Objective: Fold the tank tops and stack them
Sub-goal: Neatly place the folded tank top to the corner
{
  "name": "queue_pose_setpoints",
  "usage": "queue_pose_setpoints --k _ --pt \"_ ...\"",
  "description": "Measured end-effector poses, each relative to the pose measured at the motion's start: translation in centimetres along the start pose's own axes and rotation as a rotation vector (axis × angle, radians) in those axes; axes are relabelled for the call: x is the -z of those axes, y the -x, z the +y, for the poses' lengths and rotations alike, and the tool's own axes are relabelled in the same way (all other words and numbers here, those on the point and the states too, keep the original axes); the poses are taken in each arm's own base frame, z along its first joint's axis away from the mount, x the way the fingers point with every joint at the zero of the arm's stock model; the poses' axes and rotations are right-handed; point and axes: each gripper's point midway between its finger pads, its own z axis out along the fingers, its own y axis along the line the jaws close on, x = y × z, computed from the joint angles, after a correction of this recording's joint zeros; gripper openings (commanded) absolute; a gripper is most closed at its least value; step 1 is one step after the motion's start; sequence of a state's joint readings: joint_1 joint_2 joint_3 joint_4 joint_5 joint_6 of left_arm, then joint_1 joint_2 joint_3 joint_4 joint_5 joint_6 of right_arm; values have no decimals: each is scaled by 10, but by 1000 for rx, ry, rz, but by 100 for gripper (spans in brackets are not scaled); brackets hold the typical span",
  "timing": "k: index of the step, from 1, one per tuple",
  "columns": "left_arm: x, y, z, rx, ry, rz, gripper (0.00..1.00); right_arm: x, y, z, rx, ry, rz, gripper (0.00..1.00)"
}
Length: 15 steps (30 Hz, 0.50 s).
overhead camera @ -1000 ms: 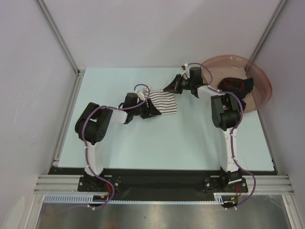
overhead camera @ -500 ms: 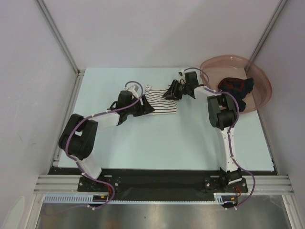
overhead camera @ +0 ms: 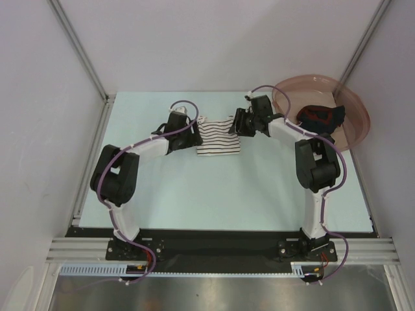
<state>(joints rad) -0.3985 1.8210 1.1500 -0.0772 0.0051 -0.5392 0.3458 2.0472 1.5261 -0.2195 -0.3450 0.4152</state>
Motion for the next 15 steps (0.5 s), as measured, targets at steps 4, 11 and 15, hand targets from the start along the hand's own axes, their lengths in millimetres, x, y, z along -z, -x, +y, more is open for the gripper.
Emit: queue_pose_setpoints --k 4,11,15 --pt "-16 -2 6 -4 49 28 73 -2 -9 -25 4 -108 17 52" --pt "-33 -18 17 -10 107 84 62 -21 -31 -59 1 -230 75 49" --pt "-40 -16 13 -13 106 90 47 -25 -27 -58 22 -245 67 35"
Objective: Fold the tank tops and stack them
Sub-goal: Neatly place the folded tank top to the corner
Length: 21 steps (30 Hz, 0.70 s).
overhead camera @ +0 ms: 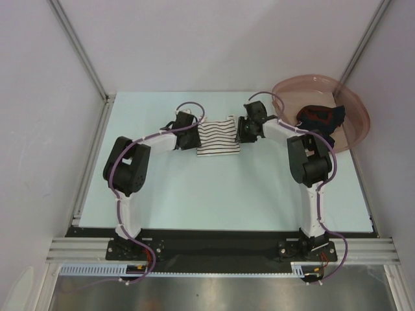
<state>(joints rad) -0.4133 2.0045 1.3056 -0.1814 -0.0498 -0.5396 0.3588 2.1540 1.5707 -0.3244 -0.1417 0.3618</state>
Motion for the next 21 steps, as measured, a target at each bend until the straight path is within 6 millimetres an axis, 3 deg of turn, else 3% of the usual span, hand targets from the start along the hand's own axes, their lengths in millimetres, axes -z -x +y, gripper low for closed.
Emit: queue_pose_setpoints --k 1,6,7,10,13,16,21 --pt "-2 -1 -1 -2 0 2 39 -1 -2 1 5 -3 6 22" --pt "-2 -8 -9 -17 -9 13 20 -3 -10 5 20 2 18 0" --pt "-2 -10 -11 -23 -12 14 12 -3 -11 6 20 5 14 0" --pt "-2 -15 -17 -36 -22 8 1 3 -18 4 19 9 11 0" --pt "5 -26 -22 -54 -33 7 0 18 -37 -2 14 0 27 0" --pt "19 -50 -33 -92 -57 26 0 43 -68 -13 2 -19 53 0" --pt "51 -112 -69 -191 -132 92 1 91 -124 -44 -64 -76 74 0"
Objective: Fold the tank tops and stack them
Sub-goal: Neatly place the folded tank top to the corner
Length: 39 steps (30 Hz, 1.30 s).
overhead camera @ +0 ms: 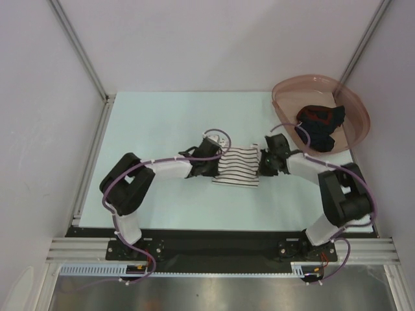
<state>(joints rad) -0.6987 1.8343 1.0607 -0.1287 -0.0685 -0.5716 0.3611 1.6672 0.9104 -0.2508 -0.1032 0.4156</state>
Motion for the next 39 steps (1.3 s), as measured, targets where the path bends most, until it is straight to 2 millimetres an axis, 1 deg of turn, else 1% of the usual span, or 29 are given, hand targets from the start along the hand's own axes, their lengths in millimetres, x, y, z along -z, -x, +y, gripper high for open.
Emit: queue_pose_setpoints --k 1,2,4,7,10,12,14,16,17,18,19,20,21,22,23,24,25,26,27,28,29,32,34,35,36,37,39 --pt "4 -13 -16 -30 -22 15 0 9 -11 -11 -32 -10 -3 0" --pt "6 -22 -27 -50 -39 27 0 16 -20 -19 -59 -19 -1 0" --pt "11 -44 -54 -98 -76 46 0 34 -35 -37 -138 -45 -32 0" --pt "20 -70 -83 -144 -124 74 0 60 -58 -56 -245 -90 -100 0" --pt "23 -85 -101 -160 -157 90 0 78 -66 -77 -342 -151 -178 0" --pt "20 -89 -114 -163 -178 90 2 89 -63 -93 -413 -183 -231 0" --pt "16 -91 -134 -164 -205 86 4 97 -59 -107 -470 -218 -267 0" --pt "14 -95 -151 -170 -234 81 10 101 -57 -121 -513 -256 -287 0" --pt "13 -99 -160 -171 -248 82 13 102 -58 -126 -527 -276 -290 3" --pt "13 -103 -168 -172 -260 82 16 102 -59 -132 -542 -297 -288 33" --pt "13 -107 -175 -172 -269 82 18 102 -60 -138 -562 -321 -284 51" --pt "13 -111 -181 -170 -276 83 21 103 -62 -144 -575 -352 -277 61" --pt "13 -114 -186 -168 -283 85 33 103 -63 -151 -592 -383 -269 67" --pt "13 -115 -192 -165 -291 84 42 104 -63 -156 -597 -411 -263 69" --pt "13 -116 -195 -162 -295 80 50 106 -62 -160 -597 -432 -265 69" --pt "13 -116 -200 -154 -304 76 65 108 -60 -163 -598 -445 -271 66" --pt "14 -116 -203 -148 -310 71 71 110 -58 -166 -596 -455 -278 65" --pt "16 -114 -206 -135 -320 59 75 112 -55 -167 -591 -460 -284 65" --pt "18 -113 -207 -123 -326 47 78 114 -51 -168 -587 -463 -294 65" --pt "19 -113 -204 -117 -322 37 80 117 -46 -168 -580 -463 -303 65" --pt "22 -112 -200 -110 -319 25 80 119 -42 -168 -574 -465 -311 65" --pt "31 -111 -173 -107 -267 3 81 124 -31 -166 -564 -456 -338 66" --pt "39 -110 -157 -106 -237 -8 81 124 -30 -164 -566 -444 -337 61" --pt "44 -109 -152 -105 -227 -14 81 124 -31 -162 -574 -437 -333 61" --pt "48 -107 -147 -104 -220 -20 81 123 -31 -161 -590 -429 -331 69" --pt "54 -103 -144 -101 -215 -30 81 123 -32 -159 -611 -424 -330 71" --pt "65 -96 -140 -95 -218 -50 81 123 -35 -155 -645 -425 -324 71"
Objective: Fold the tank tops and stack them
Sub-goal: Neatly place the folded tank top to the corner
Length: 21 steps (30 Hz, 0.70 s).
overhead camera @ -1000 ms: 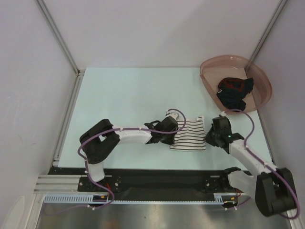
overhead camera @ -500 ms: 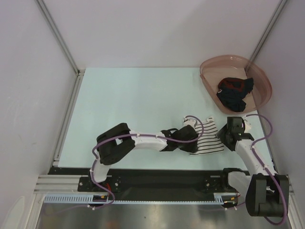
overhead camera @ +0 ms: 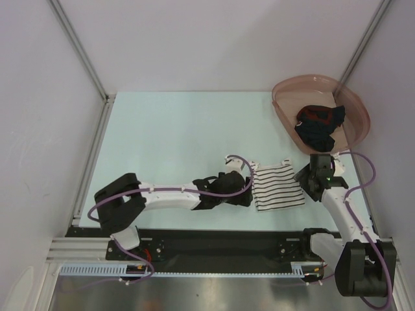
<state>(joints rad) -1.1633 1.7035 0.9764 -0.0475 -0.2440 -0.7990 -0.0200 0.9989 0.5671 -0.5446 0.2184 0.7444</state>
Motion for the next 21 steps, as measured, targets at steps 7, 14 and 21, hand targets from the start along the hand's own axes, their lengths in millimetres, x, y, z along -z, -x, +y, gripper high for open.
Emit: queue_pose_setpoints --k 7,14,21 --pt "36 18 13 12 -8 -64 81 30 -14 5 -159 5 -14 61" --pt "53 27 30 11 9 -99 81 28 -11 9 -251 -4 -23 50" --pt "65 33 41 -5 26 -124 81 8 -25 36 -203 -58 49 56"
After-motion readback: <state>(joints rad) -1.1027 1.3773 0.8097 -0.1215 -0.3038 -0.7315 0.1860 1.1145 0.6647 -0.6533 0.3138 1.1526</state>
